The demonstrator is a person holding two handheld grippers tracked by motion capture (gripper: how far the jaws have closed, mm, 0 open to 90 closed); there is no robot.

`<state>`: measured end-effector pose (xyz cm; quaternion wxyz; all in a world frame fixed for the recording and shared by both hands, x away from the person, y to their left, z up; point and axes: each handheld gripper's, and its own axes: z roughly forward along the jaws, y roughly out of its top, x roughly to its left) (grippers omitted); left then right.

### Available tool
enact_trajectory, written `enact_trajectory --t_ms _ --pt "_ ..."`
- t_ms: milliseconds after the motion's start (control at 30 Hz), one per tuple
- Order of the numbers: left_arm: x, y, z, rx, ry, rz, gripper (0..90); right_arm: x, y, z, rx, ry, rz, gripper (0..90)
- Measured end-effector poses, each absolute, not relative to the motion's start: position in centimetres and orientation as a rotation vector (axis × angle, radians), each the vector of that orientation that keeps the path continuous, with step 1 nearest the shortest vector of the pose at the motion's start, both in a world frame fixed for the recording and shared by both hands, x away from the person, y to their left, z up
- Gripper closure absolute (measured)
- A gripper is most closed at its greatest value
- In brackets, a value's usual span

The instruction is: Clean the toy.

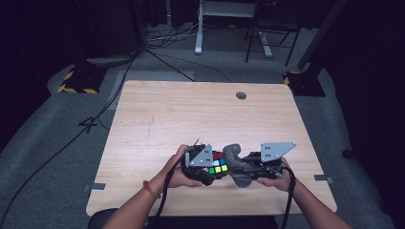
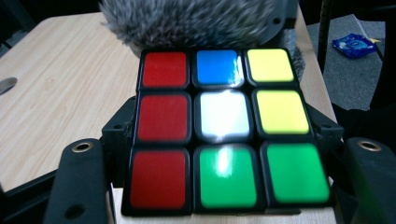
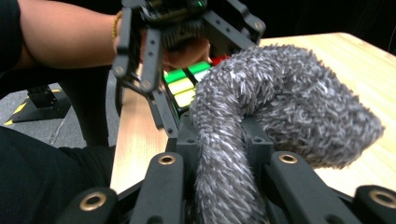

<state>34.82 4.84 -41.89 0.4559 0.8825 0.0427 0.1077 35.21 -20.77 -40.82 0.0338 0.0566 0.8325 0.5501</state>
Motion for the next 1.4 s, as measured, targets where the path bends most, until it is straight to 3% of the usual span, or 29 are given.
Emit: enact_trajectory --t_ms 200,633,833,1233,1400 --pt "34.7 3.8 -42.5 2.255 0.096 0.309 32.8 34.4 -19.6 -40.4 0.107 2.555 1.640 74.6" --pt "35.0 5.5 -41.5 2.180 0.148 0.306 33.1 36.4 -20.9 -42.7 0.300 2.688 1.516 74.7" --pt "34.5 4.0 -42.4 2.290 0.103 0.371 33.1 35.2 -19.8 -41.4 0.198 2.641 1.558 74.5" --pt "35.0 5.2 -41.6 2.198 0.130 0.319 33.1 36.5 -20.7 -42.6 0.316 2.668 1.520 74.4" --pt "34.8 3.8 -42.6 2.287 0.105 0.346 32.8 35.0 -19.4 -41.4 0.184 2.635 1.536 74.4"
